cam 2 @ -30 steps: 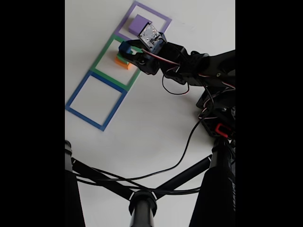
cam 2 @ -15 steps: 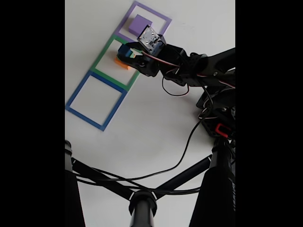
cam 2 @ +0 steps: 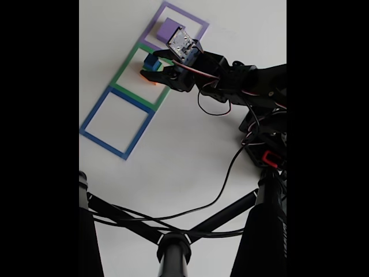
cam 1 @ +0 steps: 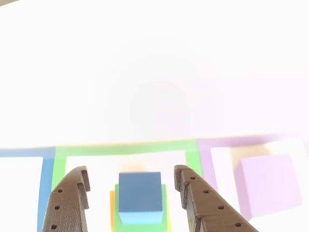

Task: Tower of hanoi

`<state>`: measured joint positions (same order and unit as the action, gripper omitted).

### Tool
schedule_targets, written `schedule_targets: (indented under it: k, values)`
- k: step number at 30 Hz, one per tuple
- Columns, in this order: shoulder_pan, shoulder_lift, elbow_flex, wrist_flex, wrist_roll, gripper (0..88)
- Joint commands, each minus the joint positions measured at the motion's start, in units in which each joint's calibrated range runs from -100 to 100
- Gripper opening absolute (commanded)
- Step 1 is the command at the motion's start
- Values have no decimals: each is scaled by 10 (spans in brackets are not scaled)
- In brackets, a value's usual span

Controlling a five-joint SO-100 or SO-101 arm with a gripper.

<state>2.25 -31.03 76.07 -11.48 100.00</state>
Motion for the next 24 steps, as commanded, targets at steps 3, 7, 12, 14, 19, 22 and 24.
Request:
schedule_targets:
  k: [3,7,12,14,19,22,24]
  values:
    - [21,-126,-239,412,0,109]
    - [45,-120,-410,613,0,19]
    - [79,-79,-597,805,0,2]
    - [94,-56,-679,883,0,2]
    - [130,12,-884,1046,0,2]
    - [143,39,-979,1103,0,2]
    - [155,41,-1000,1113,0,3]
